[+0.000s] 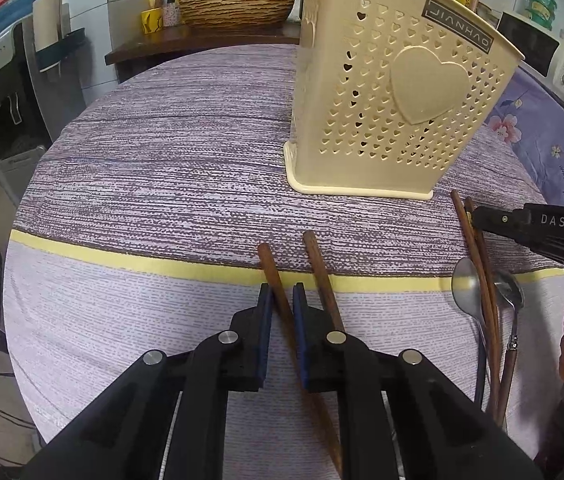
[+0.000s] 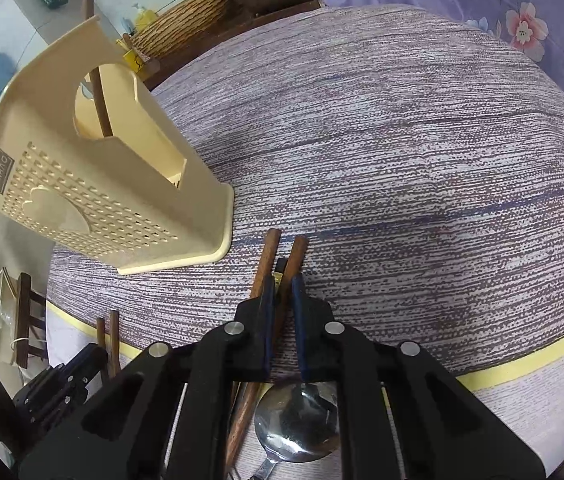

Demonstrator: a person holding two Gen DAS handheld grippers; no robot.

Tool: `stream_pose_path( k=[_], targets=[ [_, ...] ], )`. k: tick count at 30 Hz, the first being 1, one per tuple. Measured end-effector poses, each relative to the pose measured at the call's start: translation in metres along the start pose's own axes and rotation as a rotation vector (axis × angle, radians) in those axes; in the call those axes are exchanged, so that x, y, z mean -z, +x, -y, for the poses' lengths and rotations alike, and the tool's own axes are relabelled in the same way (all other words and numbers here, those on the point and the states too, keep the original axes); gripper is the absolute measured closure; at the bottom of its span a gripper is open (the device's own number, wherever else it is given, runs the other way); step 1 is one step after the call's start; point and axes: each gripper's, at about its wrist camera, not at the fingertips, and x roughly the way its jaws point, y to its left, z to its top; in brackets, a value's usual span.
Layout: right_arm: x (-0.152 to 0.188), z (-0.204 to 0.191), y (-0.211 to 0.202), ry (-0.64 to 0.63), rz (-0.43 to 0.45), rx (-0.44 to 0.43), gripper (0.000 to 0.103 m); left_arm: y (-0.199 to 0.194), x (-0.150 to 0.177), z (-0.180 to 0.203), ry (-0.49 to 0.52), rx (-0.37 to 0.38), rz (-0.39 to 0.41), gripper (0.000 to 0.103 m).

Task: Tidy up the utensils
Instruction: 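Close the left gripper on a brown chopstick while the right gripper grasps another brown chopstick, then lift both held brown chopsticks and carry them over the caddy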

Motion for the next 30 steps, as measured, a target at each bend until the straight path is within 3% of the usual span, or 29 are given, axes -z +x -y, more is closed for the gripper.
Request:
stream_pose_path(
  k=[4, 13, 17, 25, 27, 30],
  targets=[
    [-0.002, -0.001, 0.006, 0.001, -0.010, 0.001, 0.094, 0.004, -0.005, 0.002, 0.010, -0.004, -0.003, 0.092],
    [-0.001, -0.018, 0.004, -0.077, 0.002, 0.096, 0.094, 0.008, -0.007, 0.021, 0.095, -0.109, -0.011, 0.092],
    [0.000, -0.017, 0.005, -0.059, 0.009, 0.068, 0.094, 0.010, -0.009, 0.021, 0.096, -0.100, -0.009, 0.092],
    [-0.003, 0.002, -0.005, 0.046, 0.031, -0.076, 0.095, 0.009, -0.011, 0.013, 0.035, -0.050, 0.004, 0.095],
    [-0.005, 0.001, -0.010, 0.044, 0.048, -0.094, 0.102, 0.007, -0.013, 0.014, 0.026, -0.036, 0.012, 0.095],
    [-0.009, 0.001, -0.020, 0.029, 0.079, -0.107, 0.102, -0.001, -0.019, 0.015, 0.018, -0.028, 0.042, 0.095]
  ],
)
